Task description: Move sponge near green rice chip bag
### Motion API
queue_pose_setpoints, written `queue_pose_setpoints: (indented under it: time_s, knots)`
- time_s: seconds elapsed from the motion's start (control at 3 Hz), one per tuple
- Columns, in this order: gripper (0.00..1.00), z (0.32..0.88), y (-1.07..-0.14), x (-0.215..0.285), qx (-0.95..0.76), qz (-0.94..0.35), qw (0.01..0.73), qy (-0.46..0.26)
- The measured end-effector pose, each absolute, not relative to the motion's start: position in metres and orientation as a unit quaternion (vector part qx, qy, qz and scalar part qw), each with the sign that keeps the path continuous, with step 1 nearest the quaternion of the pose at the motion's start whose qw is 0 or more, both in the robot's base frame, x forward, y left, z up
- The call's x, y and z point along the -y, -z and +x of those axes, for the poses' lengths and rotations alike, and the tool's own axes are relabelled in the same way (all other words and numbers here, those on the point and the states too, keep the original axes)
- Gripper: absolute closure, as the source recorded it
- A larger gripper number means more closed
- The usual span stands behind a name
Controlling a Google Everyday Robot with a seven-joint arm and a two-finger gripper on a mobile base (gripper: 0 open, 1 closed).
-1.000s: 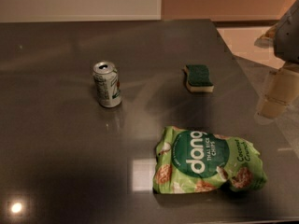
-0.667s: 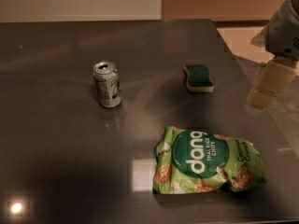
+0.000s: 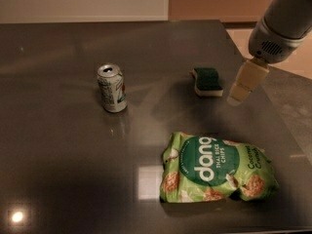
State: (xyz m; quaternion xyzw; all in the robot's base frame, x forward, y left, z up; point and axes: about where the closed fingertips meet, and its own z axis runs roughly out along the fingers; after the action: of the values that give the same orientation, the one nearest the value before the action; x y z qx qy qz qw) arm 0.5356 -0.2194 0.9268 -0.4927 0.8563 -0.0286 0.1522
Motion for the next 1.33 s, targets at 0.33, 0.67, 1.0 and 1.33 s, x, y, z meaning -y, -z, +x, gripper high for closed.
queue_pose_setpoints:
  time_s: [0.33, 0.67, 1.0, 1.33]
  knots:
    - [0.00, 0.568, -0.904, 0.226, -0.881, -0.445, 0.159, 0.037]
    - [0.00, 0.592, -0.881, 0.226, -0.891, -0.422, 0.168, 0.022]
    - [0.00, 0.610, -0.863, 0.225, -0.896, -0.410, 0.170, -0.002]
    - [0.00, 0.624, -0.850, 0.217, -0.895, -0.411, 0.170, -0.021]
